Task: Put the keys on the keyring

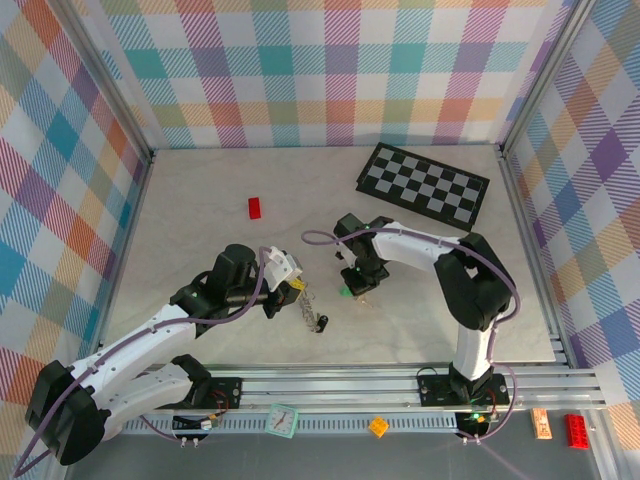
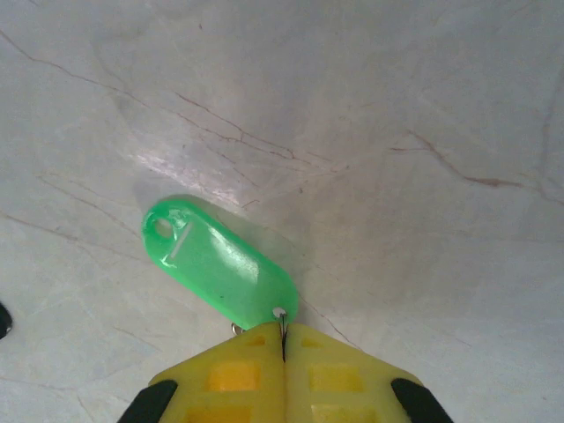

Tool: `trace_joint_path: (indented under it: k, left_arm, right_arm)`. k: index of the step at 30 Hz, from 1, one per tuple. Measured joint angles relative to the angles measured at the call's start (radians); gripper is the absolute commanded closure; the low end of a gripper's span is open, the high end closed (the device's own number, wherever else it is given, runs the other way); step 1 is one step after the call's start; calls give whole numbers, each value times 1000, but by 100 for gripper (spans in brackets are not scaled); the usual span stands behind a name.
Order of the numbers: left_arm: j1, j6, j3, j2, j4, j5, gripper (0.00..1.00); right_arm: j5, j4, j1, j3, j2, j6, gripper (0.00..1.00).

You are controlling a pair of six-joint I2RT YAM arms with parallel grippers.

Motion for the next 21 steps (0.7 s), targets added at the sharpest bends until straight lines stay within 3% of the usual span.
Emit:
trace_joint_path:
  k: [10, 21]
  left_arm:
    - [0, 0, 0, 0, 1, 0, 100]
    - [-13, -32, -16, -1, 85, 21, 100]
  right_arm:
    - [-36, 174, 0, -148, -422, -75, 100]
    - [-239, 430, 20, -350, -626, -225, 100]
